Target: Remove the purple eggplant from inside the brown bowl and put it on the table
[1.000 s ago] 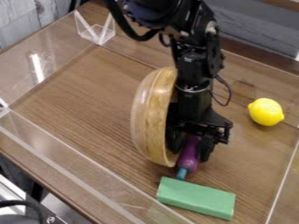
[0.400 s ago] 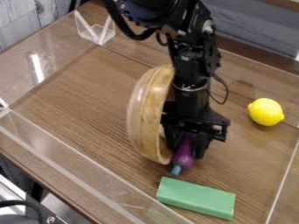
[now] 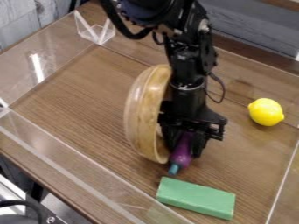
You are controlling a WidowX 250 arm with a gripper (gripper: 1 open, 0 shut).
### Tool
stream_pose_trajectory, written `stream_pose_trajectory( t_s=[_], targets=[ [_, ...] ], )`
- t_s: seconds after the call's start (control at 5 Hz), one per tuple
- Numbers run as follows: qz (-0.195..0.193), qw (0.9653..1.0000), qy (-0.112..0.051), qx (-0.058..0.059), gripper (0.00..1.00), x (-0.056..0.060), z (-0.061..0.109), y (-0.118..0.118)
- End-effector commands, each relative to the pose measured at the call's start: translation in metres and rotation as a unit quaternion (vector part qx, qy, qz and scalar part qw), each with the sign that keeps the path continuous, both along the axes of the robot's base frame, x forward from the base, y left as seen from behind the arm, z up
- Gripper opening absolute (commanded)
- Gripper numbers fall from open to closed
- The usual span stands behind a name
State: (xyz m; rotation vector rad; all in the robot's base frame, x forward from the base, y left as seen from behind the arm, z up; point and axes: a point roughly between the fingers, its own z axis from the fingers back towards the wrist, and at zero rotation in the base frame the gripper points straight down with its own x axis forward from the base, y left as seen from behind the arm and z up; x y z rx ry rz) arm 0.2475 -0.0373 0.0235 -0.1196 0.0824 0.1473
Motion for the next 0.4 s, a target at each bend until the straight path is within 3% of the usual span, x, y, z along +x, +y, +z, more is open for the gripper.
stream_pose_trajectory(
  t_s=[0.0, 0.2],
  targets=[
    [0.009, 0.9999, 0.005, 0.001, 0.00, -0.0037, -0.0005, 0.0091],
    [0.010, 0.9999, 0.006, 0.000, 0.00, -0.0052, 0.0007, 0.0106]
  ],
)
